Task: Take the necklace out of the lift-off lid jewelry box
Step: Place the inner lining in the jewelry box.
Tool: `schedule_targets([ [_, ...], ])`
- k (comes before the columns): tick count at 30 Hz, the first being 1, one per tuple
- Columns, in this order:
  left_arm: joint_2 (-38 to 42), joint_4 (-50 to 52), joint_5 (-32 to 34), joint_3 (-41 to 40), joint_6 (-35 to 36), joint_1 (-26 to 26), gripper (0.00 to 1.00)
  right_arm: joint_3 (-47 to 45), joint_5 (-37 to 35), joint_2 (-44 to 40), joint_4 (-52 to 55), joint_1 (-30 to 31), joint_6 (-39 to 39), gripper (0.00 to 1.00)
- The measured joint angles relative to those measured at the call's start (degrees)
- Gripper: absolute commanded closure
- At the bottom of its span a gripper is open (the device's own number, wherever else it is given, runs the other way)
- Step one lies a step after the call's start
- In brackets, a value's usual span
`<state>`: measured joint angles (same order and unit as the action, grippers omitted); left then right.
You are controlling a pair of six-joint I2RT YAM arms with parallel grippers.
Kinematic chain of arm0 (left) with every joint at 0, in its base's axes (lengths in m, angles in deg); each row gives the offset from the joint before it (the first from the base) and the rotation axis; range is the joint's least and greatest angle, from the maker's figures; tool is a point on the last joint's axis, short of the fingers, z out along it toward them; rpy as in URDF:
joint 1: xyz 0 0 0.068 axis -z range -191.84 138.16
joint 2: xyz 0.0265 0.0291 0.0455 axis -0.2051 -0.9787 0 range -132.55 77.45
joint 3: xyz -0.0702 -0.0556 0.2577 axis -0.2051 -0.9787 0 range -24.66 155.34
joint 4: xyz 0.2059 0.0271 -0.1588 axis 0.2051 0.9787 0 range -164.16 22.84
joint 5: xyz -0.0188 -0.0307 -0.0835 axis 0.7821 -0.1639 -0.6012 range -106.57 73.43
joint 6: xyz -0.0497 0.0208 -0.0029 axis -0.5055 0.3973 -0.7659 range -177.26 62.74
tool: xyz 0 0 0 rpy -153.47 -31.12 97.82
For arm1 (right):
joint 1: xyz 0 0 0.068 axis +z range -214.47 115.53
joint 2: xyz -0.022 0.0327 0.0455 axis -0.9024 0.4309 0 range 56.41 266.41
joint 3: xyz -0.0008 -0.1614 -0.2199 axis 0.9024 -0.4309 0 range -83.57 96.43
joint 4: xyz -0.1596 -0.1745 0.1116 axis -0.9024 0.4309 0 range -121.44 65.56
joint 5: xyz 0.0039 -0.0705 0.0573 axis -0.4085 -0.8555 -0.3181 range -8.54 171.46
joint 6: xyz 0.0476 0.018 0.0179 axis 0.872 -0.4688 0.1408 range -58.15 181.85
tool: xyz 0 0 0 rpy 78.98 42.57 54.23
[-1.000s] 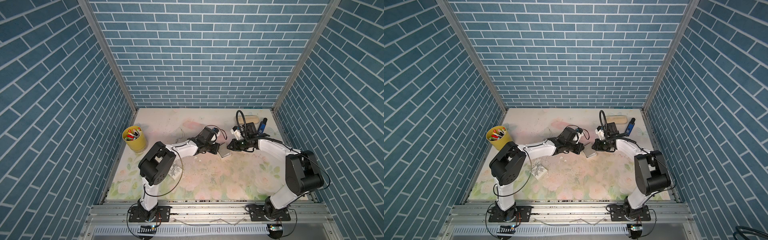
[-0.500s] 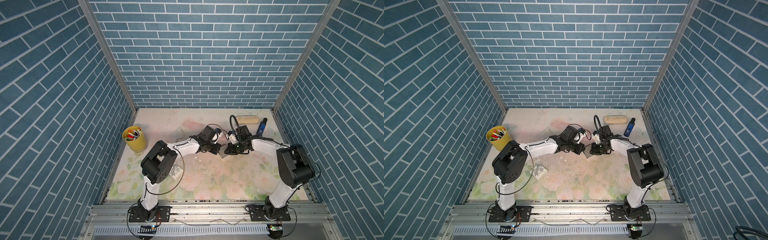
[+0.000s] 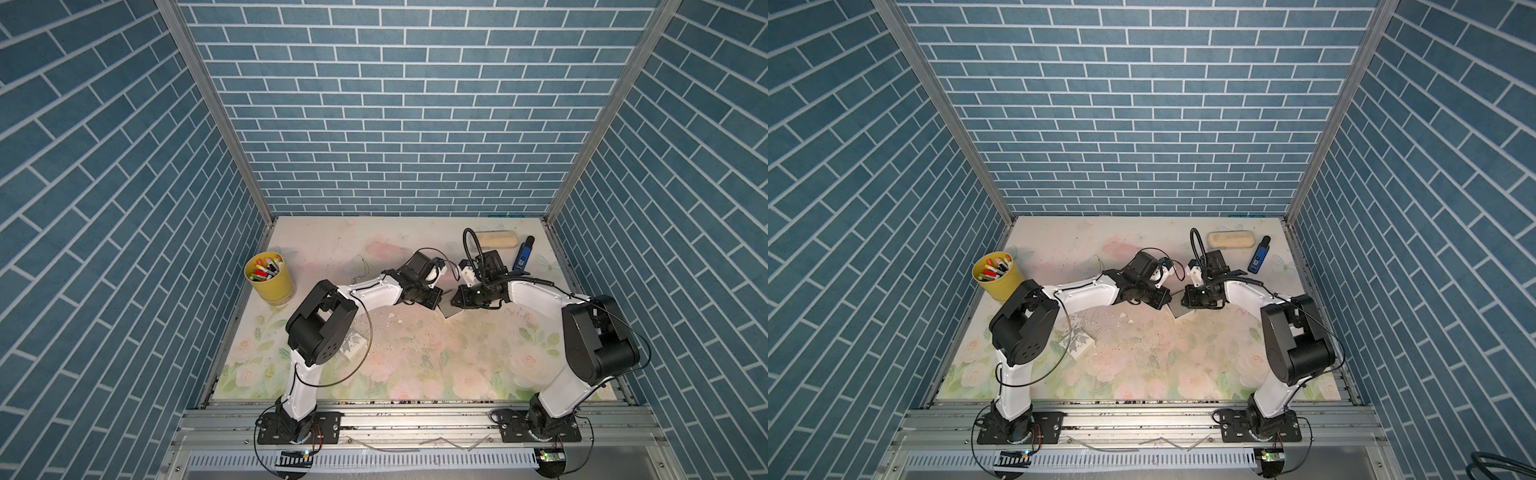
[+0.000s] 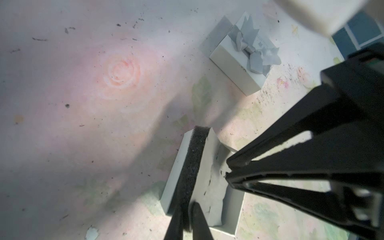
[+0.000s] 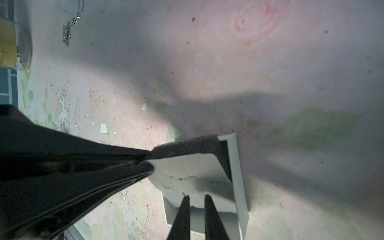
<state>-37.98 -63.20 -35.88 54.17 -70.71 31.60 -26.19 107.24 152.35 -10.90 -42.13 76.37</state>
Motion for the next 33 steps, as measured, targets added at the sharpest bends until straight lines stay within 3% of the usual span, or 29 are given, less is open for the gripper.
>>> schedule_targets([
  [10, -0.2, 0.3, 1.2, -0.4, -0.3, 0.2, 0.51, 3.1, -3.1, 0.9, 0.9, 2.5, 0.0, 0.73],
  [21, 5.9, -2.6, -1.6, -5.1, -2.3, -2.1, 0.48, 4.5, -10.3, 0.9, 2.5, 5.4, -0.7, 0.62],
  [33, 6.9, -6.7, -2.9, -11.0, -5.2, -5.0, 0.49, 9.3, -13.1, 5.5, 3.9, 7.8, -1.1, 0.60],
])
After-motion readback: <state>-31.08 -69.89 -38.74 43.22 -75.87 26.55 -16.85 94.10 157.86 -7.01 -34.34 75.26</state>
